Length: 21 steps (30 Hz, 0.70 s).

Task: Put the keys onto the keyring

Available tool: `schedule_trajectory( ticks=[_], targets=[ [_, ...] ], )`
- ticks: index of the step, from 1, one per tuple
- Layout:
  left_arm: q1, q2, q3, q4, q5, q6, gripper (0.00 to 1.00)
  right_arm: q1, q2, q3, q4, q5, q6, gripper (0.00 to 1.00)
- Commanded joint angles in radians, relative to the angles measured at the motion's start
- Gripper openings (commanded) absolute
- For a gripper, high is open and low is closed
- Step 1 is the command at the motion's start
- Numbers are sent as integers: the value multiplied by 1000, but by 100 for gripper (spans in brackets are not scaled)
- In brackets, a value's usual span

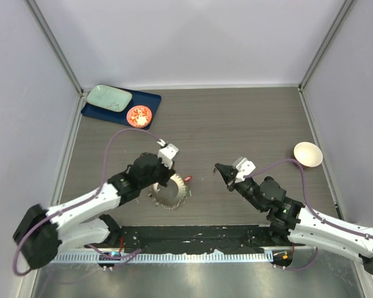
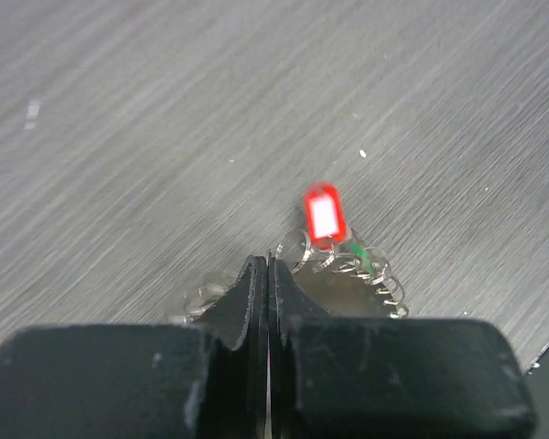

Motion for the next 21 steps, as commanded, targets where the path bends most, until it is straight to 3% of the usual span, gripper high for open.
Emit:
schedule_trajectory(
  ticks=[1, 7, 10, 16, 21],
  targets=[
    [2, 210, 25, 273, 144, 46, 0, 3, -45, -16, 70, 72, 29, 1],
    [2, 465, -34, 794, 188, 28, 0, 3, -56, -39, 82, 99, 32, 1],
    [1, 551, -58, 941, 190, 25, 0, 3, -50, -40, 84, 99, 29, 1],
    [2, 689, -89, 1092, 181, -10, 0, 3, -47, -50, 94, 105, 31, 1],
    [2, 708, -110, 1146, 175, -58, 0, 3, -46, -53, 96, 110, 28, 1]
  ],
)
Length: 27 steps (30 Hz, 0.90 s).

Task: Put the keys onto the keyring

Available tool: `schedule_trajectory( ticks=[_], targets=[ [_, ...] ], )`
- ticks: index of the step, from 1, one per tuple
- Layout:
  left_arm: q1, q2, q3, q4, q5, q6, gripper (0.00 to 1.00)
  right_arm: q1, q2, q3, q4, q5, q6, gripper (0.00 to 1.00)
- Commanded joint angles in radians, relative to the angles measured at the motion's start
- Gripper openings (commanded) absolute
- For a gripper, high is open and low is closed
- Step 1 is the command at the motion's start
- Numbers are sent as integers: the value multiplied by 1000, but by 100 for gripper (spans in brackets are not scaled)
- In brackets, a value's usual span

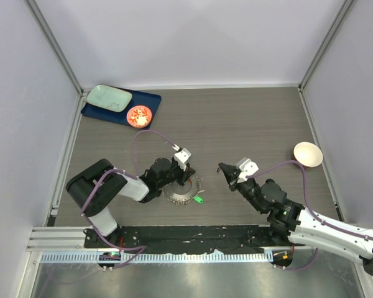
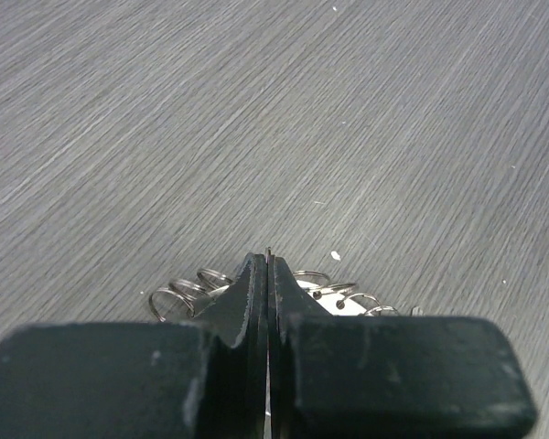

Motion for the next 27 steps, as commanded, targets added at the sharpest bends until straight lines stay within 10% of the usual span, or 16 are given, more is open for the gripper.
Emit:
schedule_trajectory(
  ticks=[1, 18, 27],
  targets=[
    [1, -9, -12, 157, -1, -50, 1, 3, 3, 0, 70, 29, 12, 1],
    [1, -186, 116, -358, -14, -92, 33, 3, 13, 6, 63, 43, 15, 1],
    [-5, -173, 510, -1141, -47, -21, 50, 3, -5, 0, 60, 126, 41, 1]
  ],
)
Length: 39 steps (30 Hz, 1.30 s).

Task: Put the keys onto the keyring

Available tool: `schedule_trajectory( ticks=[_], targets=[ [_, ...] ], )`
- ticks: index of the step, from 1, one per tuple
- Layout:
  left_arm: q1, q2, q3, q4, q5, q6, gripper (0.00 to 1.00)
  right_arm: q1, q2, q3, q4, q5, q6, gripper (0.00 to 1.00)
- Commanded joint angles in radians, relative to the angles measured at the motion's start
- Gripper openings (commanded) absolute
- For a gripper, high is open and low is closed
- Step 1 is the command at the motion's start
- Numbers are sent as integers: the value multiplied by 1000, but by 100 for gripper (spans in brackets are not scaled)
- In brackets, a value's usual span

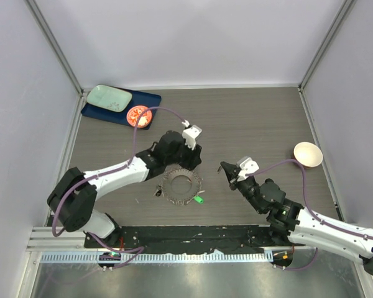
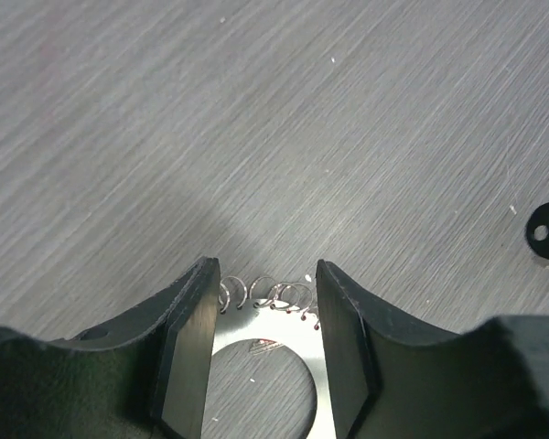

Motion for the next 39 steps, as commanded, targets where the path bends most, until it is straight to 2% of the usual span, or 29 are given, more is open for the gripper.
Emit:
schedule_trajectory(
  ticks=[1, 6, 14, 20, 28, 39],
  targets=[
    [-17, 36, 179, -396, -25, 21, 51, 3, -29, -3, 58, 103, 41, 1],
    [-85, 171, 322, -596, -134, 61, 54, 3, -69, -20, 52, 258, 77, 1],
    [-131, 303, 487, -722, -192, 146, 50, 3, -100, -31, 42, 338, 101, 1],
    [-156, 378, 556, -765, -254, 172, 42, 3, -94, -29, 42, 330, 97, 1],
    [-183, 439, 607, -768, -268, 207, 32, 3, -80, -28, 48, 323, 94, 1],
    [-197, 489, 630, -762, -278, 219, 26, 3, -66, -25, 51, 311, 93, 1]
  ],
)
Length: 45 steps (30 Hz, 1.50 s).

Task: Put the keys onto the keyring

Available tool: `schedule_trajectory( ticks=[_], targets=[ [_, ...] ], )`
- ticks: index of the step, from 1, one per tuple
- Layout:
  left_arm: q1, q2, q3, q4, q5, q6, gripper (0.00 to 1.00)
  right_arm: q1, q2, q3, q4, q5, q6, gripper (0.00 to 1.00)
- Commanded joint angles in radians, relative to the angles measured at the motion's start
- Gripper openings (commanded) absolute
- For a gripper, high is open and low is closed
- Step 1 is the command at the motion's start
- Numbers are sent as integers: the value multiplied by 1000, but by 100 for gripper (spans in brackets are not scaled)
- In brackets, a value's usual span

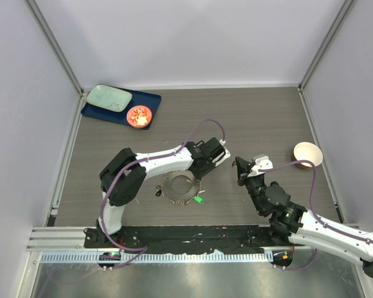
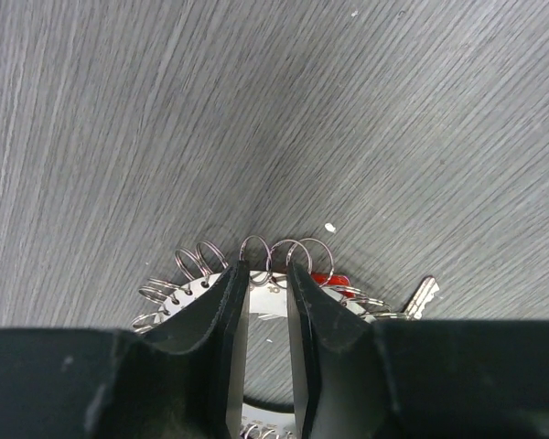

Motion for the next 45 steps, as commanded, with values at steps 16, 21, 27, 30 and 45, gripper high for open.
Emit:
schedule_trajectory(
  ticks=[16, 21, 27, 30, 45],
  targets=[
    [-8, 31, 27, 4, -25, 20, 22, 3, 5, 6, 54, 1, 18, 1],
    [-8, 40, 21, 8, -42, 13, 21, 2, 3, 6, 54, -2, 18, 1],
    [-8, 34, 18, 7, -66, 13, 20, 3, 10, 6, 54, -7, 16, 1],
    [-8, 32, 15, 5, -66, 8, 19, 3, 8, 6, 54, -10, 18, 1],
    [-6, -127, -108, 88, -68, 2, 0, 3, 3, 6, 54, -26, 16, 1]
  ],
)
